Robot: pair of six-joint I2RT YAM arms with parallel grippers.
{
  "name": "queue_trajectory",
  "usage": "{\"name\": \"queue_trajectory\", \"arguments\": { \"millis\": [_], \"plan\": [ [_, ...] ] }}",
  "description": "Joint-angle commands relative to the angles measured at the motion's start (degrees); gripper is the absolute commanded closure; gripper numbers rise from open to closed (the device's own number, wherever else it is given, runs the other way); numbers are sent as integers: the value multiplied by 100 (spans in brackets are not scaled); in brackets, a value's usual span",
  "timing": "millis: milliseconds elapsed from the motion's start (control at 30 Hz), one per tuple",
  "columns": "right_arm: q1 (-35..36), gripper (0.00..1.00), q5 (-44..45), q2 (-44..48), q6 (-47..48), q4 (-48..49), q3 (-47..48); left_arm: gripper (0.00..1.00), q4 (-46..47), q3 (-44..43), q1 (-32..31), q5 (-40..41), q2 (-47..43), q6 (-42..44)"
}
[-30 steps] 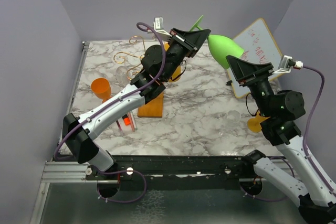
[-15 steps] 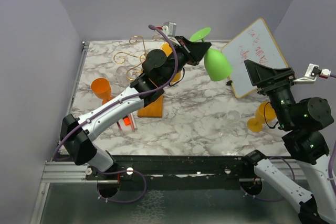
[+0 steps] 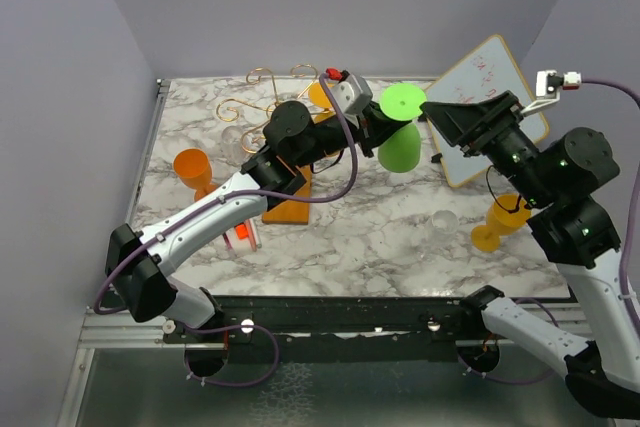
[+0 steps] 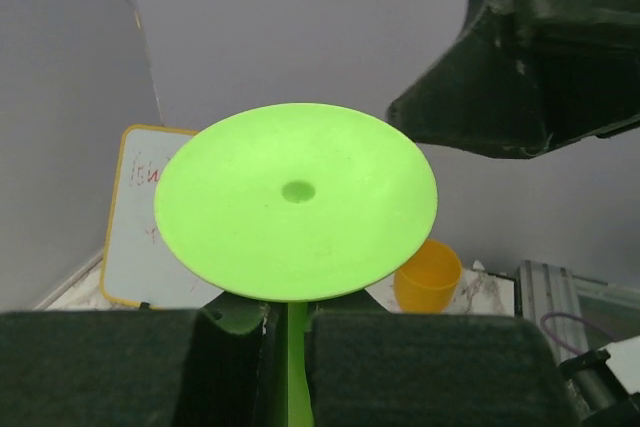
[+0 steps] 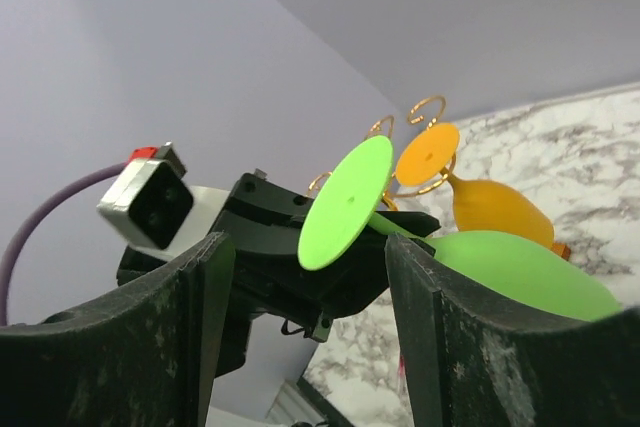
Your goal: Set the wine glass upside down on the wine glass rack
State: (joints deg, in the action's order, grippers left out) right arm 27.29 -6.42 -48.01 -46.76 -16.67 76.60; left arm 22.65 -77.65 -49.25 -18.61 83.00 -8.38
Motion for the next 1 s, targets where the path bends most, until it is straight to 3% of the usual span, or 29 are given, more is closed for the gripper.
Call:
{"name": "queue_trajectory", "arguments": {
  "millis": [0, 267, 633, 700, 767, 900, 967],
  "plan": [
    [5, 34, -131, -98, -321, -439, -45, 100, 99, 84, -14, -826, -157, 810],
    [4, 39, -324, -318, -669, -326, -180, 100, 99, 283, -14, -935, -268, 1136],
    [12, 73, -588, -351, -1171, -168, -361, 99, 99, 408, -14, -1070, -380, 1130],
    [6, 83, -637, -390, -1273, -177, -363, 93, 99, 429, -14, -968, -409, 982],
    [11, 98, -656, -436, -1275, -135, -360, 78, 99, 436, -14, -901, -426, 708],
    [5, 99, -441, -352, -1168, -95, -424, 39, 90, 455, -14, -891, -469, -162],
    [12, 99, -297, -230, -1138, -51, -502, 30, 90, 491, -14, -988, -519, -785]
  ]
}}
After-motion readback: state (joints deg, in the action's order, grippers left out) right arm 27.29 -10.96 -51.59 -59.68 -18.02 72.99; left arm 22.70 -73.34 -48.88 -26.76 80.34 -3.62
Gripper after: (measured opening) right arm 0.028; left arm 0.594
